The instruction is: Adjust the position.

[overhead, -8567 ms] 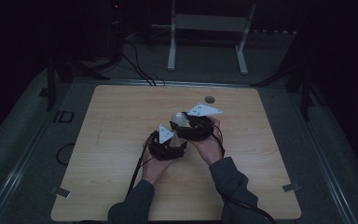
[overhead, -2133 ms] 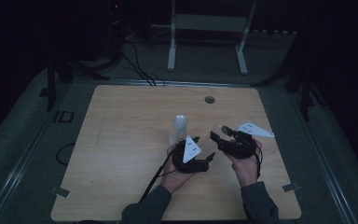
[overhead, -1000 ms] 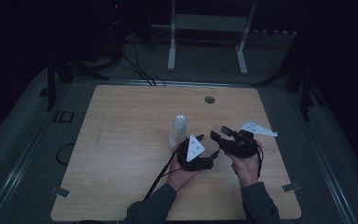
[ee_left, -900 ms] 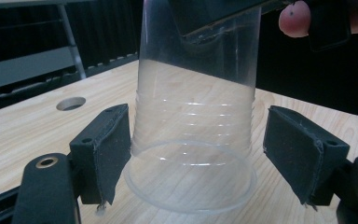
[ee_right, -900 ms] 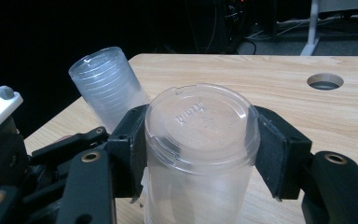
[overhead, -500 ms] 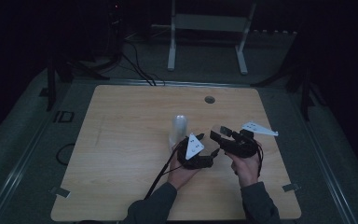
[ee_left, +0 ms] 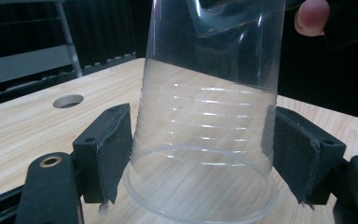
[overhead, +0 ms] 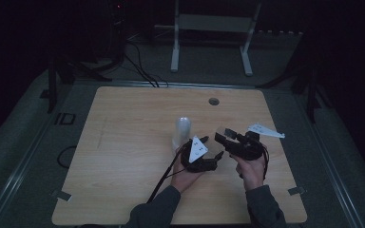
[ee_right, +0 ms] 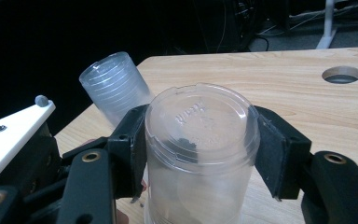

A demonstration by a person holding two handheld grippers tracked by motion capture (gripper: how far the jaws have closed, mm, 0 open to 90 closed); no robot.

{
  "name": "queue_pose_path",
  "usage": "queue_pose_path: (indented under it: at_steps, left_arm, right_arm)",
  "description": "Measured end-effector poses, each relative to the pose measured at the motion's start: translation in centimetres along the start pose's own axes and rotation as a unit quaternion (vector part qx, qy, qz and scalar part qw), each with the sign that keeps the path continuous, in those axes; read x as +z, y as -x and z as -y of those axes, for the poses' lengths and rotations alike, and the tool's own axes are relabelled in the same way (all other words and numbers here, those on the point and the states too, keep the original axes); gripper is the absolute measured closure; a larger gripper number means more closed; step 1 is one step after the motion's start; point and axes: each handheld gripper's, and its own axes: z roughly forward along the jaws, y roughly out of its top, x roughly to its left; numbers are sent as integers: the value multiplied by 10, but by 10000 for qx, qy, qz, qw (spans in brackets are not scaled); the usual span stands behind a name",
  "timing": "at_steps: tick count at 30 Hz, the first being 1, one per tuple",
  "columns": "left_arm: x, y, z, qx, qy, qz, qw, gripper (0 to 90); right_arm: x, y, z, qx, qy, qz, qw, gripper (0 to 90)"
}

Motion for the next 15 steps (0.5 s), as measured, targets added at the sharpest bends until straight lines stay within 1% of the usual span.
queue_pose_path:
  at_steps: [2, 6, 8, 13, 15]
  left_arm:
    - [1, 0, 0, 8, 24, 18, 10000, 245]
    - [3, 0, 0, -42, 77, 38, 10000, 244]
    - [3, 0, 0, -23, 87, 33, 10000, 244]
    - [3, 0, -1, -48, 142, 52, 9999, 244]
    - [3, 0, -1, -46, 142, 48, 9999, 244]
  right_arm:
    - [0, 1, 0, 28, 6, -25, 10000, 415]
    - [-1, 1, 0, 47, 7, -21, 10000, 415]
    - [0, 1, 0, 71, -2, -36, 10000, 415]
    - [0, 1, 0, 75, -20, -61, 10000, 415]
    - [0, 3, 0, 144, -7, -134, 9998, 416]
